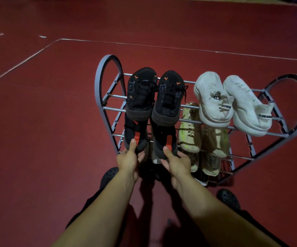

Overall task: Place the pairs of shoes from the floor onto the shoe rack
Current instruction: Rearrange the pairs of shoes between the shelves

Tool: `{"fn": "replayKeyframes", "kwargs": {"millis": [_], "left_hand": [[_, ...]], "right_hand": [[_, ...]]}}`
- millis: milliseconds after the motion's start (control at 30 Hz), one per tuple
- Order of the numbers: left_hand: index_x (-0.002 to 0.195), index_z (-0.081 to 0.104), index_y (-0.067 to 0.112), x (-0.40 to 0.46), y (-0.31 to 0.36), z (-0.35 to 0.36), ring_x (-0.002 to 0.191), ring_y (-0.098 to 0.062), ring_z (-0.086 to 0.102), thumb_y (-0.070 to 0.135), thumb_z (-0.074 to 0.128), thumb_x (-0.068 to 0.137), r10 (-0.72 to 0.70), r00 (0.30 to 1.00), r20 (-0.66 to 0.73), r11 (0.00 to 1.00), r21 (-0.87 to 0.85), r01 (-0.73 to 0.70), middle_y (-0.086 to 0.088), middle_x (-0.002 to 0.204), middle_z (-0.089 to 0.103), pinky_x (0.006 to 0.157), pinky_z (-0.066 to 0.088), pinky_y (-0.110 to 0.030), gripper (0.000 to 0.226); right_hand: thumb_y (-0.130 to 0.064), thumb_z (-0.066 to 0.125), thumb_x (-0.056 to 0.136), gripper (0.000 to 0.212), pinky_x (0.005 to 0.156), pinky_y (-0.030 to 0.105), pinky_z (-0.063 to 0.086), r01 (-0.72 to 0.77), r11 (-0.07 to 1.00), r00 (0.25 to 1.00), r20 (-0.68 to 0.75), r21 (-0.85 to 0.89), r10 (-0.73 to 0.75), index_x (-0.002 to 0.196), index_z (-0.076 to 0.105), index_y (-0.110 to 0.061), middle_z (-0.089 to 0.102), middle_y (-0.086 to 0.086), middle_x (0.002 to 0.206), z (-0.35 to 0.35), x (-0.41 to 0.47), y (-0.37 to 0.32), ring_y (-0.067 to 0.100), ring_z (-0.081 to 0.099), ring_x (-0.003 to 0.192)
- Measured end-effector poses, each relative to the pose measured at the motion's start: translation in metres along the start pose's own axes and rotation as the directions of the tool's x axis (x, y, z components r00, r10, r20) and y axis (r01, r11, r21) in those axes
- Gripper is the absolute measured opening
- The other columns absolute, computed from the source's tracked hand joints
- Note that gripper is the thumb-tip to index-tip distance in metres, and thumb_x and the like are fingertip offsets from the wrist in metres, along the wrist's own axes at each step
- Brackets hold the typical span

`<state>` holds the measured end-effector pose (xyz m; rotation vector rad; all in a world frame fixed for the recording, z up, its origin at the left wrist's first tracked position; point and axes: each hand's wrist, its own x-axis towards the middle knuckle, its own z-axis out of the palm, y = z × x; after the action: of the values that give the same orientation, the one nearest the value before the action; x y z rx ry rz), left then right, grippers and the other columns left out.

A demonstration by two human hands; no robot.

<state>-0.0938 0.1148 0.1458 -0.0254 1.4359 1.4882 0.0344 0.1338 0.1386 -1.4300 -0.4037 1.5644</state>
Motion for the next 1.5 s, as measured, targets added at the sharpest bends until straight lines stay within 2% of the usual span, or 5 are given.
{"fn": "replayKeyframes", "kwargs": {"millis": [300, 567, 733, 900, 1500], "left_hand": [[0.098, 0.067, 0.0, 0.045, 0.014, 0.014, 0.055, -0.022, 0.06, 0.036, 0.074, 0.088, 0.005, 1.0, 0.011, 0.985, 0.174, -0.007, -0.017, 0.077, 0.066, 0.048, 0.049, -0.026, 0.037], [0.094, 0.061, 0.007, 0.051, 0.016, 0.012, 0.061, -0.023, 0.063, 0.048, 0.078, 0.08, 0.044, 0.999, -0.011, 0.958, 0.284, -0.04, -0.016, 0.077, 0.066, 0.062, 0.057, -0.037, 0.046], [0.126, 0.045, 0.004, 0.026, -0.011, 0.026, 0.091, -0.032, 0.069, 0.069, 0.076, 0.056, -0.024, 0.986, -0.164, 0.971, 0.229, 0.061, -0.012, 0.107, 0.066, 0.085, 0.059, -0.051, 0.1], [0.089, 0.072, 0.012, -0.026, -0.062, 0.058, 0.058, -0.018, 0.056, 0.056, 0.066, 0.087, -0.217, 0.971, 0.102, 0.925, 0.339, 0.171, -0.007, 0.074, 0.064, 0.06, 0.051, -0.032, 0.044], [0.109, 0.067, -0.006, -0.018, -0.111, 0.116, 0.096, -0.024, 0.074, 0.005, 0.062, 0.096, -0.228, 0.923, 0.311, 0.971, 0.147, 0.19, -0.021, 0.108, 0.074, 0.09, 0.057, -0.028, 0.017]], "right_hand": [[-0.005, 0.075, 0.085, 0.05, 0.062, 0.03, 0.061, -0.04, 0.993, 0.998, -0.037, 0.111, 0.044, 0.126, 0.047, -0.008, 0.063, 0.019, 0.124, 0.033, 0.039, -0.007, 0.035, 0.069, 0.102], [-0.036, 0.079, 0.081, 0.085, 0.066, 0.039, 0.063, -0.068, 0.98, 0.997, 0.03, -0.186, 0.075, 0.145, 0.024, -0.026, 0.069, 0.016, 0.1, 0.029, 0.04, -0.009, 0.026, 0.075, 0.083], [-0.049, 0.066, 0.087, 0.071, 0.067, 0.033, 0.06, -0.105, 0.931, 0.99, 0.048, -0.349, 0.13, 0.142, 0.036, -0.018, 0.07, 0.011, 0.104, 0.006, 0.027, -0.015, 0.024, 0.074, 0.077], [-0.056, 0.061, 0.09, 0.046, 0.075, 0.036, 0.06, -0.171, 0.945, 0.985, -0.049, -0.278, 0.164, 0.112, 0.064, -0.016, 0.071, 0.011, 0.099, -0.035, 0.017, -0.042, 0.026, 0.072, 0.084], [-0.05, 0.061, 0.092, 0.031, 0.081, 0.036, 0.058, -0.16, 0.892, 0.977, 0.059, -0.423, 0.203, 0.108, 0.06, -0.023, 0.069, 0.011, 0.106, -0.125, 0.031, -0.105, 0.024, 0.071, 0.089]]}}
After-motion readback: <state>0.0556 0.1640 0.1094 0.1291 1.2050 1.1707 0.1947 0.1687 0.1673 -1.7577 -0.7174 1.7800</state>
